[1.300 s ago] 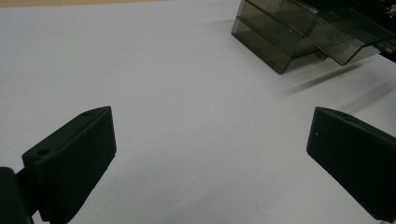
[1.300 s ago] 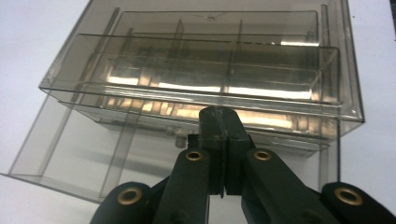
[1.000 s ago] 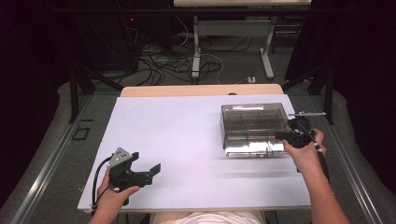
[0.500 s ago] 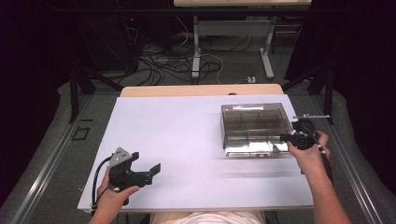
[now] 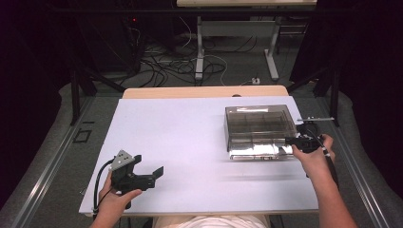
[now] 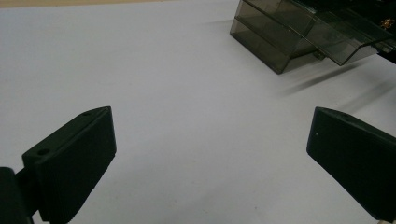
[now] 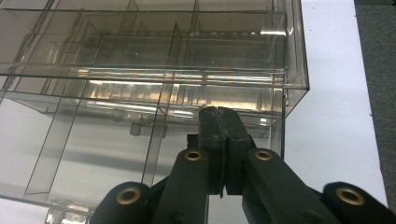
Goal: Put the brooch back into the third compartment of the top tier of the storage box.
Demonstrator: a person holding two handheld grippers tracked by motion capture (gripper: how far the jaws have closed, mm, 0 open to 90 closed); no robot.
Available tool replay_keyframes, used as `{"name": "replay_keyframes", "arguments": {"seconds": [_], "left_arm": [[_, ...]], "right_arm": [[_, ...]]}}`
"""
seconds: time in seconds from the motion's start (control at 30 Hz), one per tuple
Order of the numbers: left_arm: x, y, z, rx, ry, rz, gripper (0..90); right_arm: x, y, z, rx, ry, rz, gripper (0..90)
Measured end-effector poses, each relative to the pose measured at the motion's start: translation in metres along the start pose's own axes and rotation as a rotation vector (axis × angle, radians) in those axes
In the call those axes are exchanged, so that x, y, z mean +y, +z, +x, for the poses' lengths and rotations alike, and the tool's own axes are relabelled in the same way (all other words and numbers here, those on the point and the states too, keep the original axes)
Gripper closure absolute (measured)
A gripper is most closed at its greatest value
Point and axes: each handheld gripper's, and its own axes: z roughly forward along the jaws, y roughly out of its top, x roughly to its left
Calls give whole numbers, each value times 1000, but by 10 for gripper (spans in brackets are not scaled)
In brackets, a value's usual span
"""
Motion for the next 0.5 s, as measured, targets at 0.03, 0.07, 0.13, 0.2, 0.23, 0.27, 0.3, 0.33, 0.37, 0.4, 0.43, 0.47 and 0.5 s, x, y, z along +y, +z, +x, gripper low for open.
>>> {"name": "replay_keyframes", "arguments": {"seconds": [0.03, 0.07, 0.13, 0.2, 0.23, 0.27, 0.3, 0.33, 0.37, 0.4, 0.43, 0.47, 0.5], "left_arm": [[0, 0, 0, 0, 0, 0, 12], [0, 0, 0, 0, 0, 0, 12], [0, 0, 0, 0, 1, 0, 12], [0, 0, 0, 1, 0, 1, 12], [0, 0, 0, 1, 0, 1, 12], [0, 0, 0, 1, 1, 0, 12], [0, 0, 0, 1, 1, 0, 12], [0, 0, 0, 1, 1, 0, 12], [0, 0, 0, 1, 1, 0, 12], [0, 0, 0, 1, 0, 0, 12], [0, 0, 0, 1, 1, 0, 12], [0, 0, 0, 1, 0, 0, 12], [0, 0, 0, 1, 1, 0, 12]], "right_arm": [[0, 0, 0, 1, 0, 0, 894], [0, 0, 0, 3, -3, -1, 893], [0, 1, 0, 2, -13, -7, 886], [0, 1, 0, 5, -4, 0, 869], [0, 1, 1, 6, -3, -1, 861], [0, 1, 1, 9, -4, -1, 854], [0, 1, 1, 10, -7, -1, 844], [0, 1, 2, 14, -7, -4, 832], [0, 0, 2, 18, -14, -9, 820], [0, 0, 3, 27, -11, -9, 810], [1, -1, 3, 27, -17, -13, 802], [1, -1, 4, 26, -29, -22, 791], [1, -2, 5, 30, -27, -24, 780]]}}
